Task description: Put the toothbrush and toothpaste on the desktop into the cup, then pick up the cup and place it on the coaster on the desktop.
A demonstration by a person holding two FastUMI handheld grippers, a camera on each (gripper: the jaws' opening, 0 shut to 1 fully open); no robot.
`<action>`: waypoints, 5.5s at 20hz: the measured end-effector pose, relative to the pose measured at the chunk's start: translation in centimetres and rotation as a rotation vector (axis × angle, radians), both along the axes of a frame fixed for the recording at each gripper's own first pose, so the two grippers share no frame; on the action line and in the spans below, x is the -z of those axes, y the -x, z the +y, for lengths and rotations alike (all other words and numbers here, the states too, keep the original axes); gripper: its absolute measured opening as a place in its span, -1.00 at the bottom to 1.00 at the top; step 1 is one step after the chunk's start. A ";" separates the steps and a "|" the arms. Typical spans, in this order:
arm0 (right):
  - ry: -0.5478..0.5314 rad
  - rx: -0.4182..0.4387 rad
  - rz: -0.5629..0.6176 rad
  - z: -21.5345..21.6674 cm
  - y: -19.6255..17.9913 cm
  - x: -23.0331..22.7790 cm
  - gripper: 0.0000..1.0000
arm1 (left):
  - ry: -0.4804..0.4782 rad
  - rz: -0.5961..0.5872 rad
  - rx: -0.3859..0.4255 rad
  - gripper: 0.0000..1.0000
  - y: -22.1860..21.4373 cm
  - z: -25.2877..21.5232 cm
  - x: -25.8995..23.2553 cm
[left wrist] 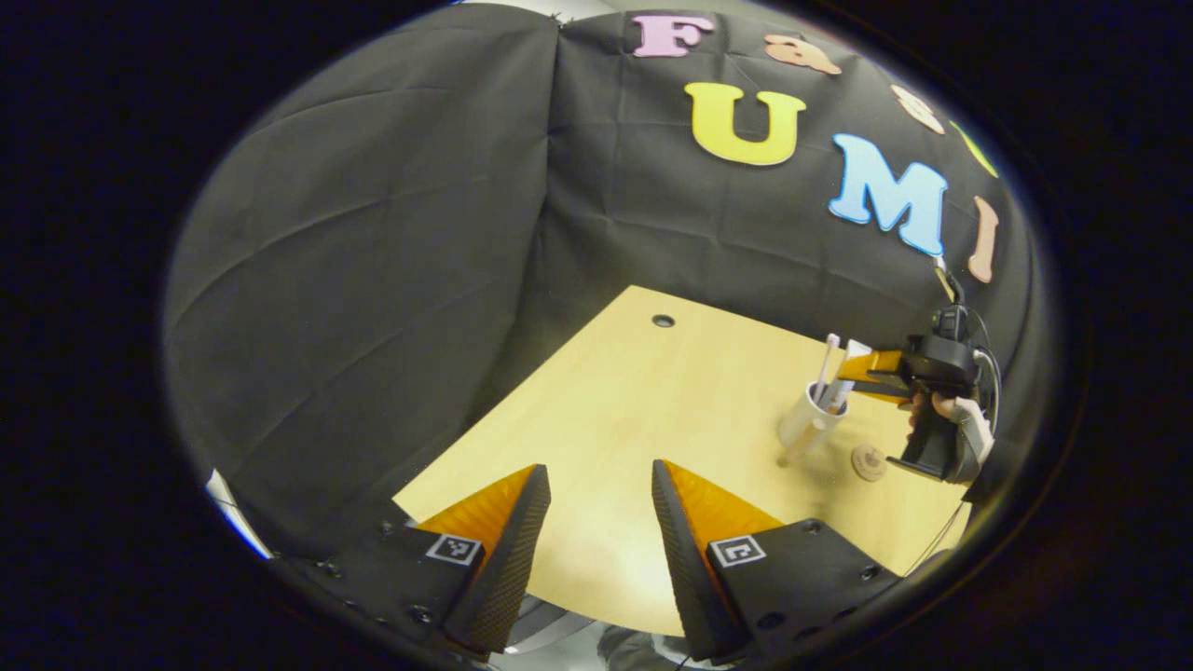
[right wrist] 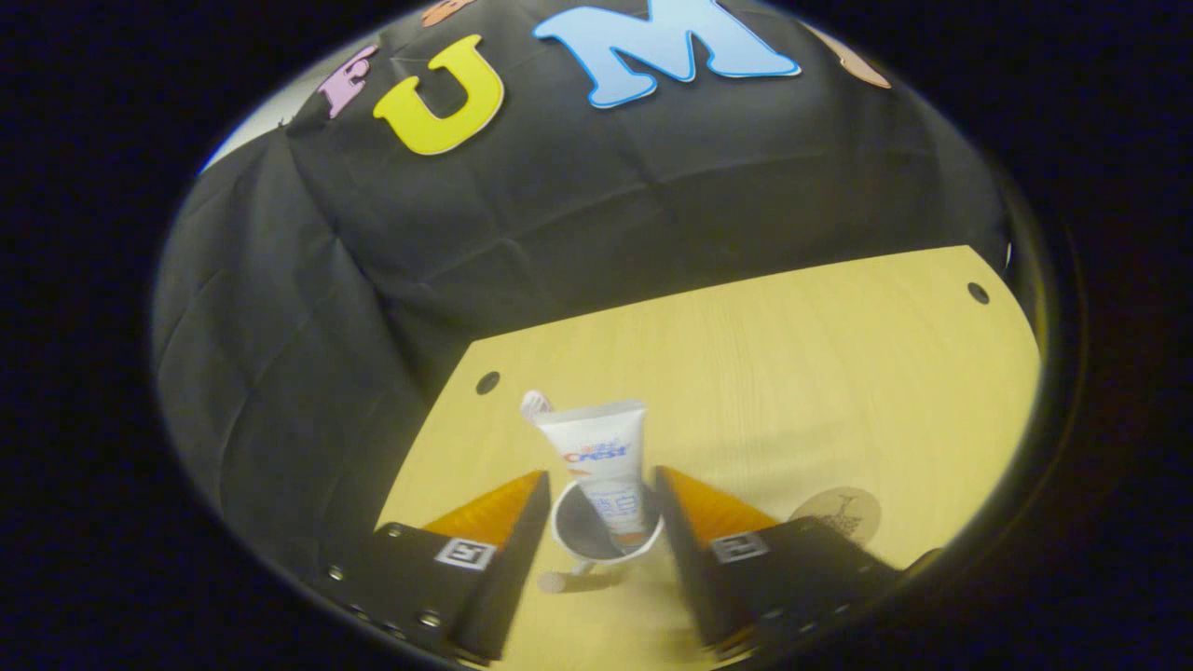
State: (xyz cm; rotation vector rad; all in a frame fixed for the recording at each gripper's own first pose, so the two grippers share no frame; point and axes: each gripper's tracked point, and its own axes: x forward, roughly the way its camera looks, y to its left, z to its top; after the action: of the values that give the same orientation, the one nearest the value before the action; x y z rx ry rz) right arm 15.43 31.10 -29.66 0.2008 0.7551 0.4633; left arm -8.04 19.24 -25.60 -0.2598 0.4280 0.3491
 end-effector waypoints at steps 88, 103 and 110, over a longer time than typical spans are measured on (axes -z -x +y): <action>-0.132 0.887 0.099 -47.6 18.2 -1.9 0.85 | -0.224 0.631 0.982 -0.50 -24.8 -39.8 12.9; -0.107 0.787 0.087 -45.7 15.5 -3.0 0.85 | -0.233 0.537 0.929 0.21 -24.1 -39.8 11.7; -0.082 0.627 0.042 -40.6 12.2 -5.3 0.85 | -0.239 0.364 0.866 0.49 -20.6 -35.6 5.7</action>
State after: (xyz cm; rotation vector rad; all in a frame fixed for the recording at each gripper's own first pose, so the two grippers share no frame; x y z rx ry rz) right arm 3.21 -9.47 -24.36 0.5057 0.6720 -0.1067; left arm 12.56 -16.36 -31.26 0.2369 0.8024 -0.4115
